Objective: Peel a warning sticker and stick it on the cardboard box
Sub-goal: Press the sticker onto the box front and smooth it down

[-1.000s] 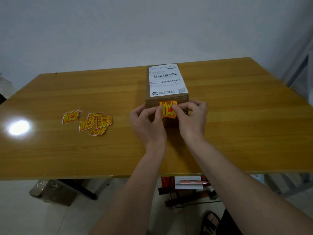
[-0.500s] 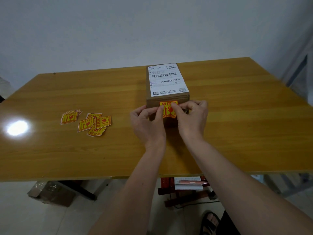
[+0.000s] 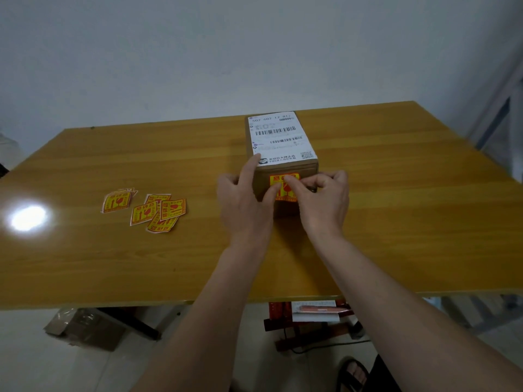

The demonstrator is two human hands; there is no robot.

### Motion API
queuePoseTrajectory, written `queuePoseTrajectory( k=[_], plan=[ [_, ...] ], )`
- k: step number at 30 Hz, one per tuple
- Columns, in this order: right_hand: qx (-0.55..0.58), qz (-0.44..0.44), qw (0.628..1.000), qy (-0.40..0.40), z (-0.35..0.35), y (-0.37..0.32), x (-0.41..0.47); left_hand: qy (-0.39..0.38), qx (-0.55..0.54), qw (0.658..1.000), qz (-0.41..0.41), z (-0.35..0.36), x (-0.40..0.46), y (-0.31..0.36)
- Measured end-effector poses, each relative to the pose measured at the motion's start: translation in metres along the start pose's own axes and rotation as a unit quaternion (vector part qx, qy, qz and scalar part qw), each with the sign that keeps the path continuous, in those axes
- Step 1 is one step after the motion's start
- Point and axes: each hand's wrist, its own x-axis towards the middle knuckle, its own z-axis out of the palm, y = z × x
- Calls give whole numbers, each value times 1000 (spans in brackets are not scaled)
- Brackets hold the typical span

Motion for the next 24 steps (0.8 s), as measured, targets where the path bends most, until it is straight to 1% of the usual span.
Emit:
queuePoseTrajectory(
  k=[1,5,8,13,14,17,18,20,22,24],
  plan=[
    [0,0,1000,0,0,0,0,-6,6,1000,7,-1,1,0],
    [7,-6,1000,0,-1,1,1,-4,-23,1000,-5,0,3,2],
    [27,-11,999,-20,-3,6,2,-7,-33,999,-1,-1,4,1],
    [34,-24,998,-41,-7,10,-3,-17,-14,1000,18,-6,7,-1],
    [34,-22,998,-38,-8,11,-3,-21,-13,1000,18,-7,7,-2],
    [68,-1,998,13,-14,13,-1,-35,-12,999,16,-9,8,-3],
    [79,1,997,13,-18,13,0,-38,-10,999,16,-10,9,-3],
    [64,-21,997,-25,-23,9,0,-43,-8,999,15,-10,10,-2],
    [26,-73,994,-82,-22,2,2,-50,-10,999,15,-11,10,-3],
    [-23,-102,985,-136,-18,-4,10,-58,-12,998,16,-11,11,-5]
  ],
)
